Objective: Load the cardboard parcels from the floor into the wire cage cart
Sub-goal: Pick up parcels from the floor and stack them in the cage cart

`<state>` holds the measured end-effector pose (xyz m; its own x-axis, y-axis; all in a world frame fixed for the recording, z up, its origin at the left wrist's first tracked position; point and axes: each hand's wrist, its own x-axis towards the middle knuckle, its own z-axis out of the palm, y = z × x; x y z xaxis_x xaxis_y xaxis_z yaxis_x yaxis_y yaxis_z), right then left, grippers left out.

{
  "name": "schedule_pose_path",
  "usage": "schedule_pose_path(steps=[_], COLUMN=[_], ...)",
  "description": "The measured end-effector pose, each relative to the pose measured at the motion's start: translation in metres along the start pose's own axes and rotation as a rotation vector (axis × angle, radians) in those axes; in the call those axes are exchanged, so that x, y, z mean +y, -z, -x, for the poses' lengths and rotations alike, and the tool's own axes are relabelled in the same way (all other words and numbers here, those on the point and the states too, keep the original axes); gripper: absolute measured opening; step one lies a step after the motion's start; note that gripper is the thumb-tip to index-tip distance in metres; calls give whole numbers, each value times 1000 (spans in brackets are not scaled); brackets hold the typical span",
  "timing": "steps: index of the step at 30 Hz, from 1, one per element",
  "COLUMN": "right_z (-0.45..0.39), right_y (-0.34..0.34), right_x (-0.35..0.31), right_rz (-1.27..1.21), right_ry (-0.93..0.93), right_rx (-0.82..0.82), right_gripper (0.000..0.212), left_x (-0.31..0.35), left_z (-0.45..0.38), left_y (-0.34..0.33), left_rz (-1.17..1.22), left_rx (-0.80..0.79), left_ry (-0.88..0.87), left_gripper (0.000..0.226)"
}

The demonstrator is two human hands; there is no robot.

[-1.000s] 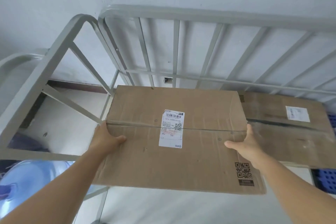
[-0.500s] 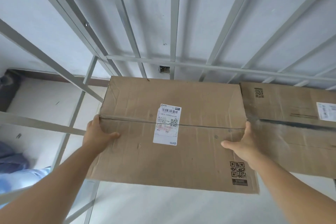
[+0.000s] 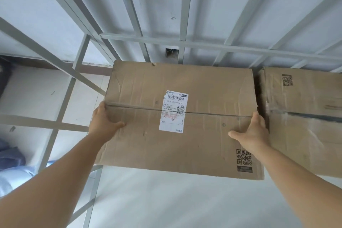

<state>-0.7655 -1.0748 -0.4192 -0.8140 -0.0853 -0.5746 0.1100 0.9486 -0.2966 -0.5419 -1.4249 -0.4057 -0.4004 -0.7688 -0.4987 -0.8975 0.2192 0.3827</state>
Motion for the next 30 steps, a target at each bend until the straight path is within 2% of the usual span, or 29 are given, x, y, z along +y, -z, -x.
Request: schedule_pose_path(steps=[4, 9, 12, 16, 18, 21, 25, 30], right_z=[8, 29, 42, 69, 80, 82, 78, 62], right_y=[-13, -33, -50, -79, -93, -105, -109, -102], right_x=[7, 4, 6, 10, 13, 16, 13, -2], right_rz=[33, 231, 385, 562, 614, 631, 615, 585], right_ry=[18, 259, 370, 429, 445, 439, 442, 423], right_rx=[-44, -175, -244, -419, -438, -370, -302, -295], right_gripper=[109, 103, 107, 110, 111, 108, 105, 109], left_x=[-2, 17, 11, -3, -8, -18, -19, 5], left_z=[-1, 20, 35, 60, 73, 79, 71, 47], left_y=[-16, -58, -78, -94, -102, -116, -120, -109], left_rz=[-20, -2, -253, -663, -793, -918, -975, -1006], left_rx=[-111, -348, -419, -493, -509, -484, -395, -366], left_ry=[-69, -224, -355, -434, -471, -485, -534, -605], left_gripper=[103, 100, 106, 119, 130, 140, 132, 120])
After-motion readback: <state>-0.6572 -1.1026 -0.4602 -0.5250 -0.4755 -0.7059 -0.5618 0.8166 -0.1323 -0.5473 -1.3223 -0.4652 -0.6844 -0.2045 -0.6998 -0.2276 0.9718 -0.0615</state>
